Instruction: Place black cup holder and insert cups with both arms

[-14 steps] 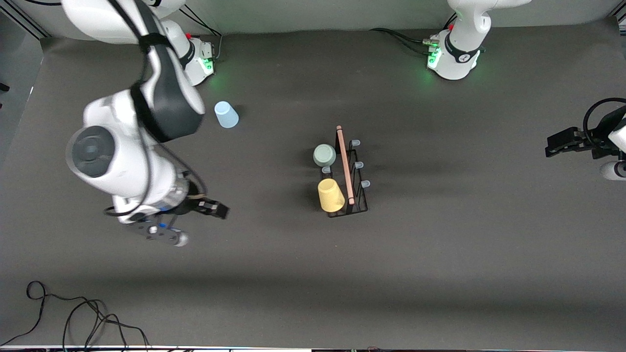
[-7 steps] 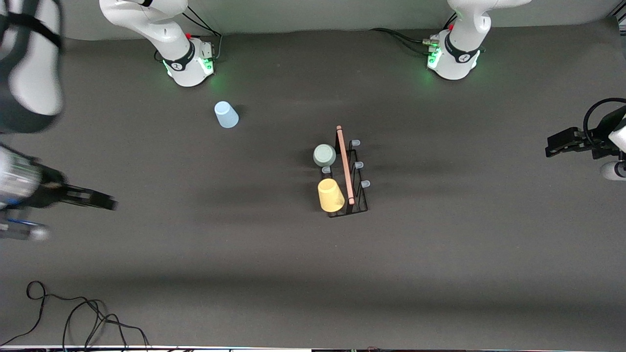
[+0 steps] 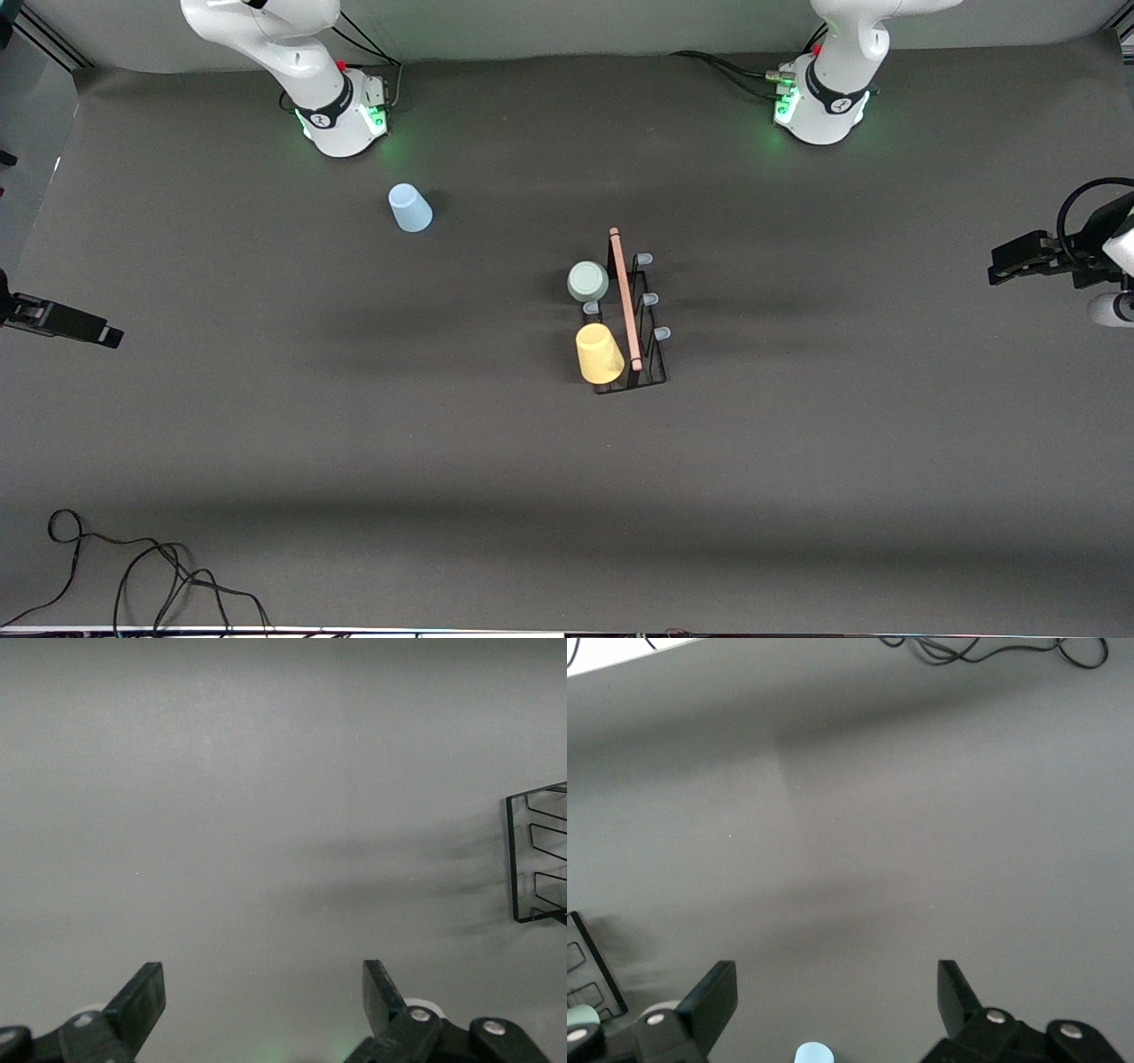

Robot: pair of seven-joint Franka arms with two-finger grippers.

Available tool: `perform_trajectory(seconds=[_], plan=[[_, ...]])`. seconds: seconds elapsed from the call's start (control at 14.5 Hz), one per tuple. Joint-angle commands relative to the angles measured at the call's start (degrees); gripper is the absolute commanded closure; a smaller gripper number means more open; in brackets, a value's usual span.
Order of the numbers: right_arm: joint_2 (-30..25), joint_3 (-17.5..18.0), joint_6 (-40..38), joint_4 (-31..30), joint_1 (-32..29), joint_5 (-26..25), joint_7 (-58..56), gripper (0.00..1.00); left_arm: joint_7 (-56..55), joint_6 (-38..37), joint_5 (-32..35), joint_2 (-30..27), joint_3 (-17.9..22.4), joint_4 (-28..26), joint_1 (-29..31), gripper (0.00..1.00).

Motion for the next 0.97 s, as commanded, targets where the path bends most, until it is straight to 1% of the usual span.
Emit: perform_trajectory(seconds=[0.0, 0.14, 0.28, 0.35, 0.41, 0.48, 0.55, 0.62, 0.9], plan=[[-4.85, 0.52, 0.68, -6.30, -0.53, -1.34, -3.18, 0.00, 0.74, 0.36, -0.23, -0.23, 0.06, -0.25, 0.12, 0.01], [-8.62, 1.48, 1.12, -10.69, -3.42, -1.26, -5.63, 0.00, 0.65, 0.18, -0.23, -0.32, 0.06, -0.25, 0.12, 0.01], [-13.01, 2.53, 4.88, -17.27, -4.75, -1.26, -8.36, 0.00, 0.74, 0.09, -0.23, -0.40, 0.06, -0.16, 0.12, 0.01], [-14.95, 4.10, 6.55, -20.26, -5.80, -1.43, -8.37, 0.00, 0.83, -0.08, -0.15, -0.40, 0.06, -0.16, 0.03, 0.01], [-16.45, 6.56, 8.05, -22.64, -7.03, -2.82, -8.37, 0.00, 0.83, -0.17, -0.15, -0.40, 0.06, -0.16, 0.03, 0.01], [-17.59, 9.19, 9.11, -24.23, -7.82, -6.49, -8.37, 0.00, 0.83, -0.17, -0.15, -0.49, 0.06, -0.07, 0.03, 0.01], [-18.39, 11.74, 9.29, -25.12, -8.35, -9.57, -8.28, 0.00, 0.83, -0.08, -0.15, -0.40, 0.06, 0.02, 0.03, 0.01], [-18.48, 12.64, 9.30, -25.13, -8.53, -9.78, -8.20, 0.00, 0.83, 0.00, -0.15, -0.40, 0.06, 0.02, 0.03, 0.01], [-18.57, 12.73, 9.38, -23.64, -9.15, -9.60, -7.85, 0.00, 0.83, 0.27, -0.23, -0.40, -0.03, 0.11, -0.06, 0.01]])
